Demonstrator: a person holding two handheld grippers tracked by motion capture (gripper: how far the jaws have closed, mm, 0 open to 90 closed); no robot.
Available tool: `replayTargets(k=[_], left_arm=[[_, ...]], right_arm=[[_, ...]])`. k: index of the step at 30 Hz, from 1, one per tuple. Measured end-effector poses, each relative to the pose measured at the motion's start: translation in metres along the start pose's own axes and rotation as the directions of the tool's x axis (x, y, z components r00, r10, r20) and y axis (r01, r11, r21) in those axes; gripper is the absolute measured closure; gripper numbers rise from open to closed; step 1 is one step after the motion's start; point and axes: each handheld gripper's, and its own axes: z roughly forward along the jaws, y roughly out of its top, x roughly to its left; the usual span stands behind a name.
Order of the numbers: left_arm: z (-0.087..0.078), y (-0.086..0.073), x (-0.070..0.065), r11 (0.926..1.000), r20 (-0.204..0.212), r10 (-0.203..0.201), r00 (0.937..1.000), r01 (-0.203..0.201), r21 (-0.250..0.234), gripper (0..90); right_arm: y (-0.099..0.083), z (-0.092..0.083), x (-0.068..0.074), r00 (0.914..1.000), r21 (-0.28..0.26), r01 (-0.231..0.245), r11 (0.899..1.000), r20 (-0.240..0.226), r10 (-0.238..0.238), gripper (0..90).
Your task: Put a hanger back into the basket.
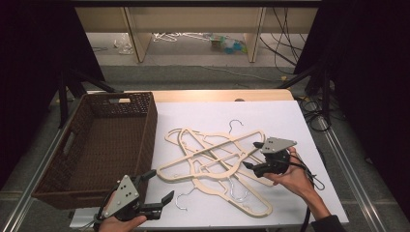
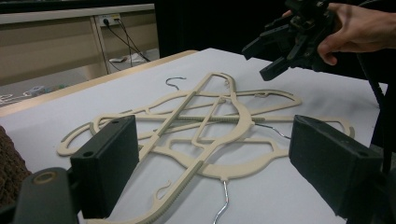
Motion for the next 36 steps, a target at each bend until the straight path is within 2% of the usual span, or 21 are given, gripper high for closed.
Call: replayTargets(k=[2, 4, 5, 6, 8, 9, 10, 12, 13, 15, 18, 20, 21, 27, 30, 32, 34, 36], left_arm=[[0.000, 0.000, 0.000, 1.0000, 0.000, -0.001, 1.0000, 0.001, 0.004, 15.9], [0.000, 0.000, 0.000, 1.0000, -0.001, -0.003, 1.0000, 0.003, 0.000, 16.0], [0.000, 0.000, 0.000, 1.0000, -0.001, 0.002, 1.0000, -0.002, 0.000, 16.0], [0.000, 0.000, 0.001, 0.9999, 0.000, 0.014, 0.9999, -0.014, 0.004, 16.0], [0.001, -0.001, 0.001, 1.0000, 0.007, 0.009, 0.9999, -0.009, 0.004, 16.0], [0.001, -0.001, 0.000, 1.0000, 0.011, -0.002, 0.9999, 0.002, -0.003, 16.0], [0.001, -0.001, 0.001, 0.9999, 0.003, 0.009, 1.0000, -0.009, 0.005, 16.0], [0.001, -0.001, 0.000, 0.9999, 0.005, 0.011, 0.9999, -0.011, 0.009, 16.0], [0.001, -0.001, -0.001, 0.9999, 0.006, 0.000, 1.0000, -0.001, 0.011, 16.0], [0.001, -0.001, -0.001, 1.0000, 0.006, -0.003, 1.0000, 0.002, 0.009, 16.0], [0.002, -0.001, 0.000, 0.9998, 0.010, 0.015, 0.9998, -0.016, 0.016, 16.0], [0.002, -0.001, -0.002, 0.9998, 0.008, -0.010, 0.9999, 0.009, 0.018, 16.0], [0.002, -0.001, -0.001, 0.9999, 0.009, 0.006, 0.9999, -0.006, 0.014, 16.0], [0.002, -0.001, -0.001, 0.9999, 0.012, 0.001, 0.9999, -0.001, 0.015, 16.1], [0.002, -0.001, -0.001, 0.9998, 0.012, 0.002, 0.9999, -0.002, 0.019, 16.1], [0.001, -0.001, -0.001, 0.9999, 0.008, -0.005, 1.0000, 0.005, 0.015, 16.1], [0.001, -0.001, 0.000, 1.0000, 0.008, 0.001, 1.0000, -0.001, 0.009, 16.1], [0.000, -0.001, 0.000, 0.9999, 0.008, 0.006, 1.0000, -0.006, 0.014, 16.1]], right_arm=[[0.000, 0.008, -0.005, 0.9987, 0.024, 0.002, 1.000, -0.050, -0.001, 22.7], [-0.001, 0.017, -0.009, 0.9966, 0.056, 0.014, 0.998, -0.082, -0.010, 23.9], [-0.002, 0.024, -0.014, 0.9942, 0.074, 0.005, 0.997, -0.107, 0.003, 25.6], [-0.003, 0.027, -0.014, 0.9933, 0.067, -0.009, 0.998, -0.114, 0.016, 26.2], [-0.004, 0.030, -0.015, 0.9911, 0.062, -0.009, 0.998, -0.132, 0.017, 27.3], [-0.004, 0.033, -0.016, 0.9893, 0.078, 0.006, 0.997, -0.146, 0.006, 28.4], [-0.004, 0.035, -0.016, 0.9880, 0.084, 0.013, 0.996, -0.154, 0.001, 28.7], [-0.005, 0.039, -0.018, 0.9850, 0.098, 0.004, 0.995, -0.172, 0.013, 29.5], [-0.008, 0.043, -0.019, 0.9823, 0.109, 0.015, 0.994, -0.187, 0.006, 30.3], [-0.009, 0.045, -0.020, 0.9828, 0.118, 0.017, 0.993, -0.185, 0.006, 30.5], [-0.013, 0.050, -0.024, 0.9810, 0.133, 0.004, 0.991, -0.193, 0.022, 30.6], [-0.014, 0.052, -0.027, 0.9803, 0.130, -0.005, 0.991, -0.195, 0.031, 30.8], [-0.014, 0.053, -0.028, 0.9799, 0.129, 0.000, 0.992, -0.198, 0.026, 31.0], [-0.019, 0.055, -0.031, 0.9738, 0.146, -0.008, 0.989, -0.224, 0.041, 33.2], [-0.020, 0.051, -0.032, 0.9686, 0.147, 0.009, 0.989, -0.247, 0.028, 36.0], [-0.022, 0.046, -0.031, 0.9593, 0.163, 0.025, 0.986, -0.281, 0.022, 37.4], [-0.022, 0.041, -0.029, 0.9539, 0.177, 0.051, 0.983, -0.300, 0.005, 39.8], [-0.022, 0.039, -0.027, 0.9435, 0.179, 0.077, 0.981, -0.331, -0.013, 43.3]])
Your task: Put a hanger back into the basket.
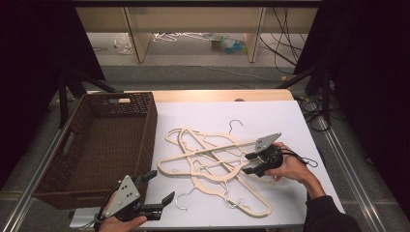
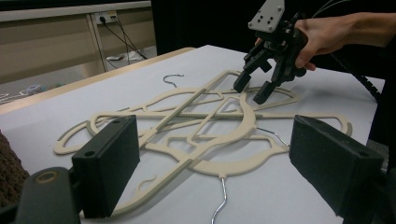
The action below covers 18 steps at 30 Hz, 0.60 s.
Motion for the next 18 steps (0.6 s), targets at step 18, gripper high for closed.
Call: replayTargets(k=[18], left_arm=[[0.001, 0.000, -0.001, 1.0000, 0.002, -0.002, 1.0000, 0.002, 0.008, 16.2]], right_arm=[[0.003, 0.000, 0.013, 0.9765, 0.103, 0.187, 0.977, -0.128, -0.173, 71.4]])
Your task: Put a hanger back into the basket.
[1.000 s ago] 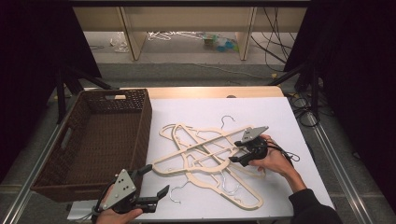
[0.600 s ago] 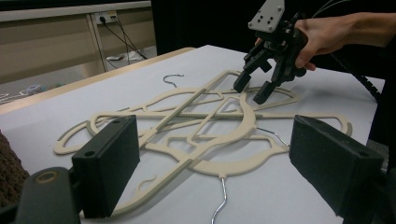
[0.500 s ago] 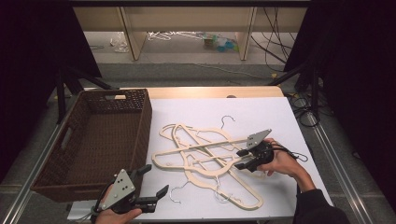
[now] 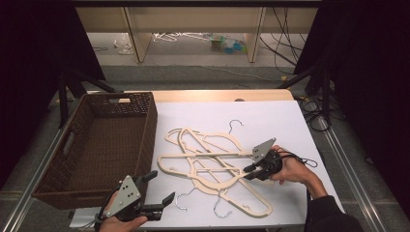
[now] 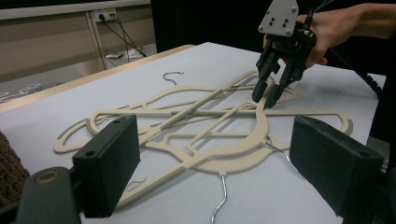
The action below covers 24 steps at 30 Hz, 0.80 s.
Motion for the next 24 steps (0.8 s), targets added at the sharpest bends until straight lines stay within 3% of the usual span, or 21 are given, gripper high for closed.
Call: replayTargets(k=[7, 10, 12, 17, 20, 23, 24], left_arm=[[0.000, 0.000, 0.001, 1.0000, -0.001, 0.005, 1.0000, -0.005, -0.003, 16.2], [0.000, -0.001, -0.001, 1.0000, 0.002, 0.001, 1.0000, -0.001, 0.003, 16.2], [0.000, 0.000, 0.000, 1.0000, 0.000, 0.005, 1.0000, -0.005, 0.000, 16.2], [0.001, -0.001, -0.002, 1.0000, 0.002, -0.002, 1.0000, 0.002, 0.008, 16.2], [0.002, -0.001, -0.001, 0.9995, 0.006, 0.028, 0.9996, -0.028, 0.012, 16.2], [0.004, -0.002, -0.002, 0.9996, 0.009, 0.018, 0.9998, -0.018, 0.020, 16.3], [0.005, -0.002, -0.002, 0.9995, 0.008, 0.023, 0.9997, -0.023, 0.022, 16.3]], right_arm=[[0.013, -0.005, 0.011, 0.9932, 0.072, 0.116, 0.991, -0.016, -0.115, 77.4], [0.014, -0.005, 0.014, 0.9918, 0.083, 0.128, 0.988, -0.015, -0.127, 77.9], [0.015, -0.004, 0.015, 0.9895, 0.075, 0.141, 0.987, -0.039, -0.139, 78.2], [0.017, 0.001, 0.021, 0.9889, 0.122, 0.149, 0.981, -0.017, -0.148, 77.8], [0.015, 0.001, 0.021, 0.9871, 0.117, 0.160, 0.980, -0.018, -0.159, 78.1], [0.015, 0.000, 0.022, 0.9860, 0.119, 0.166, 0.979, -0.010, -0.166, 78.8], [0.015, 0.000, 0.021, 0.9844, 0.103, 0.176, 0.979, -0.028, -0.174, 79.0]])
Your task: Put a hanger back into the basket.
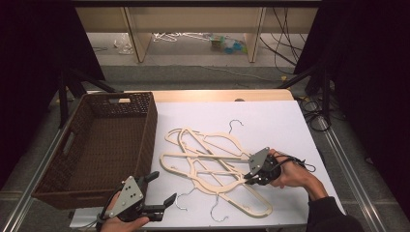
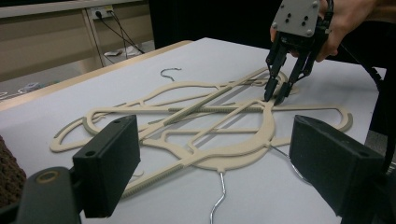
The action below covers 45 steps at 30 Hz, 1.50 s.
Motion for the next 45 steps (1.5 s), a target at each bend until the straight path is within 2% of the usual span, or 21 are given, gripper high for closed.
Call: replayTargets(k=[3, 4, 9, 12, 13, 15, 18, 19, 20, 22, 24, 26, 29, 30, 31, 32, 34, 38, 42, 44, 45], left_arm=[[0.006, -0.001, -0.002, 0.9999, 0.001, 0.005, 1.0000, -0.005, 0.016, 16.4], [0.011, -0.002, -0.004, 0.9987, 0.005, 0.038, 0.9993, -0.038, 0.035, 16.5], [0.033, -0.004, -0.012, 0.9915, 0.032, 0.094, 0.9951, -0.097, 0.087, 20.6], [0.057, -0.008, -0.018, 0.9785, 0.070, 0.120, 0.9903, -0.130, 0.160, 21.4], [0.057, -0.008, -0.018, 0.9785, 0.070, 0.120, 0.9903, -0.130, 0.160, 21.4], [0.069, -0.011, -0.022, 0.9635, 0.093, 0.164, 0.9821, -0.179, 0.199, 21.7], [0.084, -0.013, -0.028, 0.9512, 0.121, 0.195, 0.9733, -0.218, 0.219, 23.1], [0.090, -0.014, -0.029, 0.9415, 0.126, 0.220, 0.9672, -0.245, 0.232, 23.4], [0.090, -0.014, -0.029, 0.9415, 0.126, 0.220, 0.9672, -0.245, 0.232, 23.9], [0.098, -0.017, -0.030, 0.9190, 0.136, 0.274, 0.9520, -0.301, 0.254, 25.0], [0.104, -0.020, -0.032, 0.9096, 0.142, 0.299, 0.9437, -0.327, 0.257, 26.4], [0.110, -0.021, -0.035, 0.8808, 0.166, 0.352, 0.9210, -0.386, 0.274, 30.6], [0.117, -0.021, -0.040, 0.8654, 0.169, 0.387, 0.9064, -0.420, 0.273, 33.5], [0.119, -0.020, -0.041, 0.8548, 0.166, 0.409, 0.8973, -0.440, 0.275, 34.0], [0.121, -0.020, -0.042, 0.8532, 0.166, 0.413, 0.8955, -0.444, 0.274, 34.4], [0.122, -0.019, -0.042, 0.8438, 0.172, 0.425, 0.8886, -0.458, 0.280, 35.7], [0.126, -0.019, -0.043, 0.8428, 0.171, 0.430, 0.8864, -0.462, 0.276, 38.1], [0.129, -0.017, -0.045, 0.8271, 0.194, 0.457, 0.8682, -0.495, 0.267, 43.2], [0.130, -0.016, -0.047, 0.8104, 0.226, 0.488, 0.8431, -0.534, 0.242, 51.8], [0.130, -0.014, -0.047, 0.7950, 0.241, 0.502, 0.8309, -0.553, 0.250, 55.2], [0.130, -0.013, -0.047, 0.7812, 0.248, 0.520, 0.8176, -0.572, 0.250, 56.6]], right_arm=[[0.001, -0.004, 0.001, 1.0000, -0.010, 0.006, 1.000, -0.008, -0.006, 80.1], [0.002, -0.006, 0.001, 1.0000, -0.016, -0.003, 1.000, -0.008, 0.003, 80.1], [0.005, -0.018, 0.003, 0.9998, -0.018, -0.004, 1.000, -0.018, 0.004, 80.1], [0.007, -0.025, 0.004, 0.9996, -0.028, -0.001, 1.000, -0.028, 0.000, 80.1], [0.007, -0.025, 0.004, 0.9996, -0.028, -0.001, 1.000, -0.028, 0.000, 80.1], [0.009, -0.030, 0.004, 0.9997, -0.022, -0.004, 1.000, -0.022, 0.004, 80.1], [0.011, -0.035, 0.006, 0.9995, -0.035, -0.007, 0.999, -0.032, 0.006, 80.1], [0.013, -0.038, 0.009, 0.9995, -0.025, -0.013, 1.000, -0.031, 0.012, 80.1], [0.013, -0.038, 0.009, 0.9995, -0.025, -0.013, 1.000, -0.031, 0.012, 80.1], [0.013, -0.037, 0.008, 0.9992, -0.030, -0.008, 1.000, -0.039, 0.007, 80.1], [0.013, -0.037, 0.009, 0.9989, -0.025, -0.007, 1.000, -0.046, 0.006, 80.1], [0.014, -0.037, 0.009, 0.9988, -0.026, -0.012, 1.000, -0.048, 0.010, 80.1], [0.014, -0.039, 0.010, 0.9988, -0.020, -0.011, 1.000, -0.048, 0.010, 80.1], [0.014, -0.038, 0.010, 0.9987, -0.022, -0.011, 1.000, -0.050, 0.010, 80.1], [0.014, -0.039, 0.010, 0.9985, -0.023, -0.011, 1.000, -0.053, 0.010, 80.1], [0.014, -0.039, 0.009, 0.9986, -0.028, -0.009, 1.000, -0.053, 0.007, 80.1], [0.014, -0.038, 0.010, 0.9987, -0.030, -0.007, 1.000, -0.050, 0.006, 80.1], [0.014, -0.039, 0.010, 0.9988, -0.024, -0.009, 1.000, -0.048, 0.008, 80.0], [0.013, -0.038, 0.010, 0.9987, -0.021, -0.006, 1.000, -0.051, 0.005, 80.1], [0.013, -0.039, 0.010, 0.9982, -0.025, -0.009, 1.000, -0.059, 0.008, 80.1], [0.013, -0.038, 0.009, 0.9984, -0.026, -0.007, 1.000, -0.057, 0.006, 80.0]])
